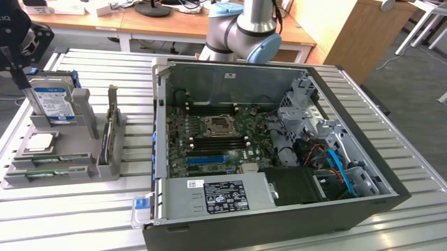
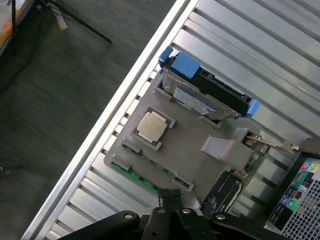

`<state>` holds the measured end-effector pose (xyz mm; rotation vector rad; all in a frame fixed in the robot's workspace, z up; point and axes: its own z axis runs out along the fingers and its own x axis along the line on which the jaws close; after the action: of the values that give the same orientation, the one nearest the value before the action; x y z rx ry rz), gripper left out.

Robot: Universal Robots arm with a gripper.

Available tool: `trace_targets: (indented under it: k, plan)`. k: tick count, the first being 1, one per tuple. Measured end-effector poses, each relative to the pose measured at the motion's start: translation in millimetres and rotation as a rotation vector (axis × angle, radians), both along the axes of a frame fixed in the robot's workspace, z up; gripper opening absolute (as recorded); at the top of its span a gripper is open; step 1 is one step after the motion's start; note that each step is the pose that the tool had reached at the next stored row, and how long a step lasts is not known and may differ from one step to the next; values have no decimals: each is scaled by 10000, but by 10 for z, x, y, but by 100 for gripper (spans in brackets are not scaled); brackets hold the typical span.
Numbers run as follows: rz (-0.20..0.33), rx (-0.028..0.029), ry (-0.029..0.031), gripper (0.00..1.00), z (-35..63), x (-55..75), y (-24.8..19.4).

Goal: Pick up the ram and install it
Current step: 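Pick up the ram and move it above insertion slot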

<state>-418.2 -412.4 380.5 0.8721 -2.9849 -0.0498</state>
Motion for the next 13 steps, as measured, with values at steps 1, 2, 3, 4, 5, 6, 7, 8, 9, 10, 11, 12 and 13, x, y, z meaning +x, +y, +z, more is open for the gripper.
trace_targets:
  k: [1,2,3,4,5,6,7,8,9,10,11,12,13]
  plan:
    - [165,-1,0,11,-1,0,0]
    - [345,-3,2,11,0,0,0]
    - [515,-6,3,11,0,0,0]
    - [682,-8,4,11,0,0,0]
    - [851,-10,6,11,0,0,0]
    - [1019,-12,7,11,-1,0,0]
    - [1201,-15,9,11,-1,0,0]
    - [1367,-18,11,11,0,0,0]
    - [1531,-19,12,11,-1,0,0]
    - [1705,-22,14,11,-1,0,0]
    - [1871,-24,16,11,-1,0,0]
    - [2047,-26,18,11,-1,0,0]
    - [2218,-27,18,11,-1,0,0]
